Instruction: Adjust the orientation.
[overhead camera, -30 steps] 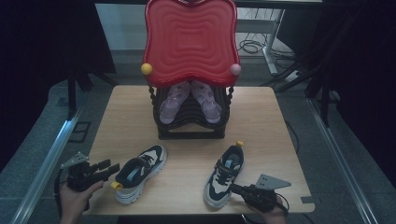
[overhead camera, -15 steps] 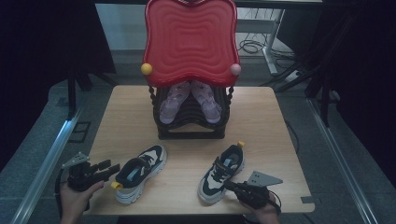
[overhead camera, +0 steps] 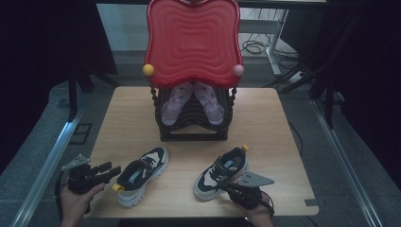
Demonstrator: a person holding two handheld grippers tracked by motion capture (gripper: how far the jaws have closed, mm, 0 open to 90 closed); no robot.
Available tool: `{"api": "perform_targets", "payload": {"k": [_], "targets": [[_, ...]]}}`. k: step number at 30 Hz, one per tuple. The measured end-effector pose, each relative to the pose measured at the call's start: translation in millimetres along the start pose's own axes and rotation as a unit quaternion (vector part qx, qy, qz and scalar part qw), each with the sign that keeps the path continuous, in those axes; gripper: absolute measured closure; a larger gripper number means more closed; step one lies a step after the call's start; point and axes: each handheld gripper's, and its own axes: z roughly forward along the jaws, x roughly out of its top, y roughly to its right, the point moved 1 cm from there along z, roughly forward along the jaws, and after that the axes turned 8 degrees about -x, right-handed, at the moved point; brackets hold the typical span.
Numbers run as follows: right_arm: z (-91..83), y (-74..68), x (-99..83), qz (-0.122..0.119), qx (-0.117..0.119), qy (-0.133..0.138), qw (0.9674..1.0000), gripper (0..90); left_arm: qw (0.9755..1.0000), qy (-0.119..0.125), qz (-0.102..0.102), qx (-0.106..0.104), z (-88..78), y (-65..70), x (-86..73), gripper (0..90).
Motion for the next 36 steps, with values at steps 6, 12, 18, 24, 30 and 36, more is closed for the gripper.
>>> {"api": "perform_targets", "payload": {"k": [6, 12, 18, 24, 30, 36], "targets": [[9.9, -5.9, 5.8, -0.008, -0.013, -0.003, 0.9999, 89.0, 1.0000, 0.000, 0.000, 0.000, -0.1, 0.3, 0.2, 45.2], [20.8, -10.6, 11.8, -0.007, -0.025, -0.004, 0.9997, 89.0, 1.0000, 0.001, -0.001, 0.001, -0.6, 0.1, -0.3, 45.2], [31.7, -14.8, 18.7, -0.013, -0.036, -0.014, 0.9992, 89.0, 1.0000, 0.001, -0.001, 0.001, 0.4, -0.5, -0.8, 45.2], [41.6, -16.8, 24.3, -0.008, -0.046, -0.016, 0.9988, 89.0, 1.0000, -0.002, -0.001, 0.001, 1.6, -0.9, -1.5, 45.2], [50.2, -22.6, 26.5, -0.013, -0.054, -0.015, 0.9983, 89.0, 1.0000, -0.001, 0.000, 0.002, -0.1, -0.7, -1.3, 45.2], [50.2, -24.0, 26.2, -0.008, -0.053, -0.014, 0.9985, 89.1, 1.0000, 0.000, -0.001, 0.002, -0.5, -1.6, -1.6, 45.2]]}}
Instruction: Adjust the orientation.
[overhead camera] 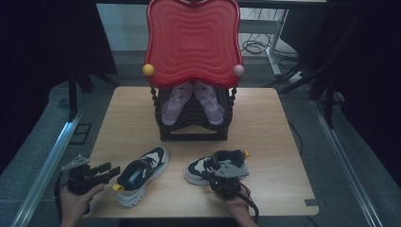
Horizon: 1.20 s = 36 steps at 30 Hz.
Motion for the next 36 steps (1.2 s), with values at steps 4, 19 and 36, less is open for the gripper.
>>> {"api": "perform_targets", "payload": {"k": [4, 19, 36], "targets": [[-7.2, -0.5, 1.7, 0.006, 0.012, 0.014, 0.9998, 89.0, 1.0000, 0.001, 0.001, 0.000, -0.6, 0.0, 0.1, 45.2], [-62.9, 44.1, 19.0, 0.053, -0.025, 0.097, 0.9936, 89.0, 1.0000, -0.001, 0.000, 0.002, 0.7, -0.7, -1.0, 45.3], [-57.9, 151.5, 17.3, 0.117, -0.061, 0.102, 0.9861, 89.1, 1.0000, -0.002, -0.001, 0.001, 3.4, 0.9, -1.5, 45.4]]}}
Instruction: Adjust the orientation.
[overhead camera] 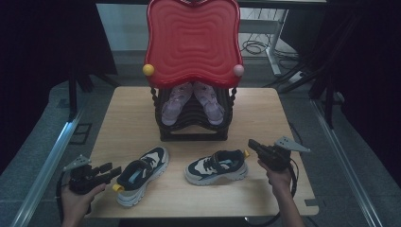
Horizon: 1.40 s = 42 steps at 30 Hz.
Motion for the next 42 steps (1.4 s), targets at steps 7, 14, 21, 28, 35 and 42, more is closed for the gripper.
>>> {"api": "perform_targets", "payload": {"k": [7, 14, 21, 28, 35, 42], "targets": [[19.7, 4.2, -8.7, -0.005, 0.015, -0.028, 0.9995, 89.1, 1.0000, -0.001, -0.001, 0.000, -0.7, -0.3, -0.9, 45.4], [23.6, -0.4, -19.0, -0.018, 0.030, -0.045, 0.9984, 89.1, 1.0000, -0.002, 0.000, 0.000, -0.8, 0.4, -0.9, 45.4], [16.2, -6.7, -25.7, -0.033, 0.042, -0.049, 0.9974, 89.1, 1.0000, -0.004, -0.002, 0.000, -0.1, -1.2, -1.7, 45.4], [6.2, -8.7, -30.0, -0.034, 0.040, -0.046, 0.9975, 89.1, 1.0000, -0.001, 0.001, 0.004, -0.7, 0.0, -1.2, 45.4], [-11.0, -17.8, -35.1, -0.053, 0.033, -0.048, 0.9969, 89.1, 1.0000, 0.000, -0.001, 0.004, -2.7, -2.0, -1.3, 45.4], [-10.1, -16.3, -35.0, -0.053, 0.025, -0.051, 0.9969, 89.1, 1.0000, 0.000, -0.003, 0.004, -1.9, -3.1, -1.6, 45.4]]}}
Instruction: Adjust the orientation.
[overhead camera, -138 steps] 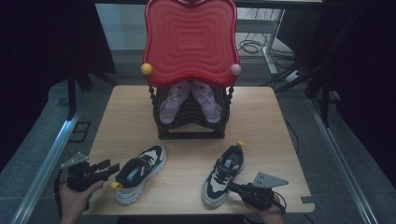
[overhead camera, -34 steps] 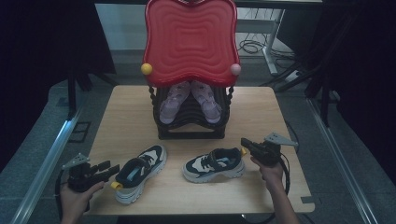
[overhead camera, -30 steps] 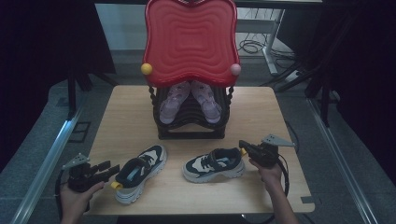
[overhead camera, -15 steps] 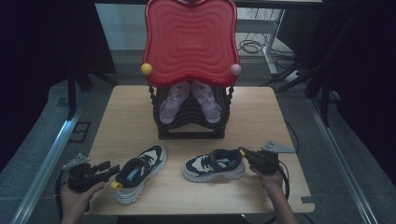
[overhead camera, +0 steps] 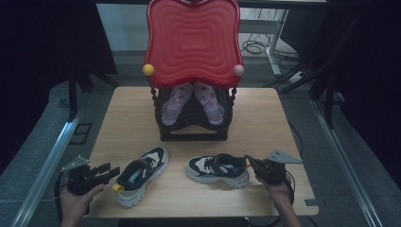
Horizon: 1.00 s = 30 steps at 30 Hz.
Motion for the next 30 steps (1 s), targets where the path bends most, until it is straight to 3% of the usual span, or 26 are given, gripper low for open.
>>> {"api": "perform_targets", "payload": {"k": [8, 30], "targets": [[9.2, -2.7, 3.1, -0.008, -0.002, -0.007, 0.9999, 89.1, 1.0000, -0.004, 0.001, -0.002, 2.3, 1.6, -0.3, 45.4], [-13.8, -11.5, -12.5, 0.009, 0.000, 0.003, 1.0000, 89.1, 1.0000, 0.009, -0.002, 0.000, -6.0, -1.1, 1.3, 45.4]]}}
